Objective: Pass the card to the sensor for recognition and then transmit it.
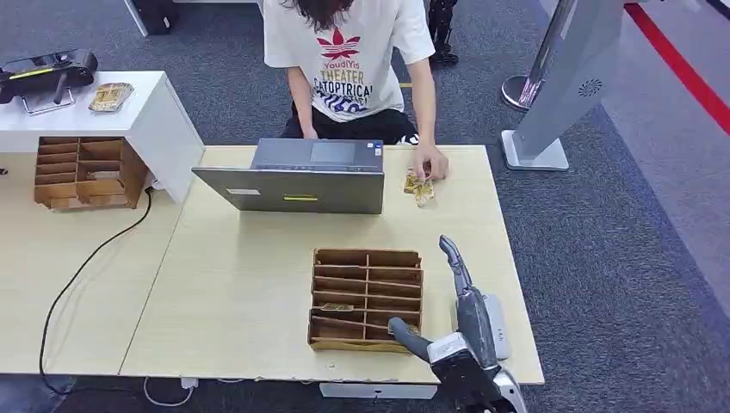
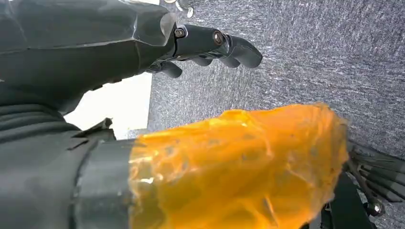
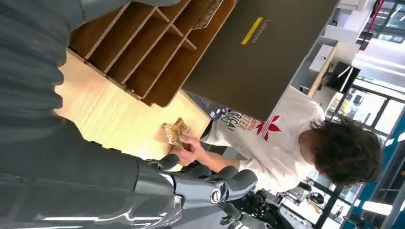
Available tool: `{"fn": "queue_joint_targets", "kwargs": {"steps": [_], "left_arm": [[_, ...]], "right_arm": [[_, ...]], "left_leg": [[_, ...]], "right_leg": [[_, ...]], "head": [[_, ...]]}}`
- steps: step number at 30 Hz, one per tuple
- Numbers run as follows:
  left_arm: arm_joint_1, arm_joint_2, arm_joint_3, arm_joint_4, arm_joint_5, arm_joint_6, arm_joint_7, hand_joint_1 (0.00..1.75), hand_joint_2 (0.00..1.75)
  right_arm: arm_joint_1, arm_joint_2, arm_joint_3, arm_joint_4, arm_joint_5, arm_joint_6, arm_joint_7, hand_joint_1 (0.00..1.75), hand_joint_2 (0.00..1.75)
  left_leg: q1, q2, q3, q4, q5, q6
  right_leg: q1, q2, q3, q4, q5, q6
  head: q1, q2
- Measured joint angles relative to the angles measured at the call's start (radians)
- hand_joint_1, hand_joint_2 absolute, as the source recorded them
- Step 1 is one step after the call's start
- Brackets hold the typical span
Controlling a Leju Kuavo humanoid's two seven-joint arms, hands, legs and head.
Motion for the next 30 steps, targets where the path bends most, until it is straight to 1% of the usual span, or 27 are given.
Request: {"fn": "queue_joint_targets", "kwargs": {"steps": [3, 5, 6, 7, 8, 9, 10, 11, 12, 13, 14, 16, 19, 24, 30], "left_arm": [[0.000, 0.000, 0.000, 0.000, 0.000, 0.000, 0.000, 0.00, 0.00], [0.000, 0.000, 0.000, 0.000, 0.003, 0.000, 0.000, 0.00, 0.00], [0.000, 0.000, 0.000, 0.000, 0.003, 0.002, 0.000, 0.00, 0.00], [0.000, 0.000, 0.001, 0.000, 0.006, 0.003, 0.000, 0.00, 0.00], [0.000, 0.000, 0.002, 0.000, 0.008, 0.004, 0.000, 0.00, 0.00], [0.000, 0.000, 0.002, 0.000, 0.009, 0.006, 0.000, 0.00, 0.00], [0.000, 0.000, 0.003, 0.000, 0.009, 0.008, 0.000, 0.00, 0.00], [0.000, 0.000, 0.005, 0.000, 0.010, 0.009, 0.000, 0.00, 0.00], [0.000, 0.000, 0.006, 0.000, 0.011, 0.010, 0.000, 0.00, 0.00], [0.000, 0.000, 0.007, 0.000, 0.012, 0.010, 0.000, 0.00, 0.00], [0.000, -0.001, 0.008, 0.000, 0.012, 0.011, 0.000, 0.00, 0.00], [0.000, -0.001, 0.009, 0.000, 0.013, 0.012, 0.000, 0.00, 0.00], [-0.001, -0.002, 0.010, 0.000, 0.010, 0.015, 0.000, 0.00, 0.00], [-0.001, -0.002, 0.015, 0.000, 0.009, 0.018, 0.000, 0.00, 0.00], [-0.001, -0.001, 0.015, 0.000, 0.006, 0.020, 0.000, 0.00, 0.00]], "right_arm": [[0.000, -0.001, 0.000, 0.000, 0.001, 0.000, 0.000, 0.00, 1.75], [0.001, -0.002, 0.001, 0.000, 0.011, -0.002, 0.004, 0.09, 1.75], [0.003, -0.003, 0.003, 0.000, 0.021, -0.005, 0.007, 0.23, 1.75], [0.007, -0.005, 0.007, 0.000, 0.031, -0.010, 0.007, 0.42, 1.75], [0.012, -0.008, 0.012, -0.001, 0.051, -0.020, 0.007, 0.52, 1.75], [0.018, -0.010, 0.019, -0.002, 0.071, -0.032, 0.007, 0.89, 1.75], [0.023, -0.014, 0.028, -0.003, 0.092, -0.045, 0.007, 0.99, 1.75], [0.029, -0.018, 0.037, -0.006, 0.111, -0.057, 0.010, 1.03, 1.75], [0.034, -0.024, 0.050, -0.008, 0.130, -0.073, 0.014, 1.20, 1.75], [0.037, -0.029, 0.059, -0.008, 0.140, -0.083, 0.018, 1.27, 1.75], [0.040, -0.035, 0.070, -0.008, 0.157, -0.098, 0.024, 1.75, 1.75], [0.043, -0.050, 0.094, -0.007, 0.208, -0.133, 0.041, 1.75, 1.75], [0.042, -0.076, 0.139, 0.007, 0.324, -0.196, 0.062, 1.75, 1.75], [0.037, -0.102, 0.195, 0.042, 0.359, -0.253, 0.075, 1.75, 1.75], [0.029, -0.126, 0.228, 0.065, 0.374, -0.277, 0.091, 1.75, 1.75]], "left_leg": [[0.000, 0.000, 0.000, 0.000, 0.000, 0.000], [0.000, 0.000, 0.000, 0.000, 0.000, 0.000], [0.000, 0.000, 0.000, 0.000, 0.000, 0.000], [0.000, 0.000, 0.000, 0.000, 0.000, 0.000], [0.000, 0.000, 0.000, 0.000, 0.000, 0.000], [0.000, 0.000, 0.000, 0.000, 0.000, 0.000], [0.000, 0.000, 0.000, 0.000, 0.000, 0.000], [0.000, 0.000, 0.000, 0.000, 0.000, 0.000], [0.000, 0.000, 0.000, 0.000, 0.000, 0.000], [0.000, 0.000, 0.000, 0.000, 0.000, 0.000], [0.000, 0.000, 0.000, 0.000, 0.000, 0.000], [0.000, 0.000, 0.000, 0.000, 0.000, 0.000], [0.000, 0.000, 0.000, 0.000, 0.000, 0.000], [0.000, 0.000, 0.000, 0.000, 0.000, 0.000], [0.000, 0.000, 0.000, 0.000, 0.000, 0.000]], "right_leg": [[0.000, 0.000, 0.000, 0.000, 0.000, 0.000], [0.000, 0.000, 0.000, 0.000, 0.000, 0.000], [0.000, 0.000, 0.000, 0.000, 0.000, 0.000], [0.000, 0.000, 0.000, 0.000, 0.000, 0.000], [0.000, 0.000, 0.000, 0.000, 0.000, 0.000], [0.000, 0.000, 0.000, 0.000, 0.000, 0.000], [0.000, 0.000, 0.000, 0.000, 0.000, 0.000], [0.000, 0.000, 0.000, 0.000, 0.000, 0.000], [0.000, 0.000, 0.000, 0.000, 0.000, 0.000], [0.000, 0.000, 0.000, 0.000, 0.000, 0.000], [0.000, 0.000, 0.000, 0.000, 0.000, 0.000], [0.000, 0.000, 0.000, 0.000, 0.000, 0.000], [0.000, 0.000, 0.000, 0.000, 0.000, 0.000], [0.000, 0.000, 0.000, 0.000, 0.000, 0.000], [0.000, 0.000, 0.000, 0.000, 0.000, 0.000]], "head": [[0.000, 0.000], [0.000, 0.000], [0.000, 0.000], [0.000, 0.000], [0.000, 0.000], [0.000, 0.000], [0.000, 0.000], [0.000, 0.000], [0.000, 0.000], [0.000, 0.000], [0.000, 0.000], [0.000, 0.000], [0.000, 0.000], [0.000, 0.000], [0.000, 0.000]]}}
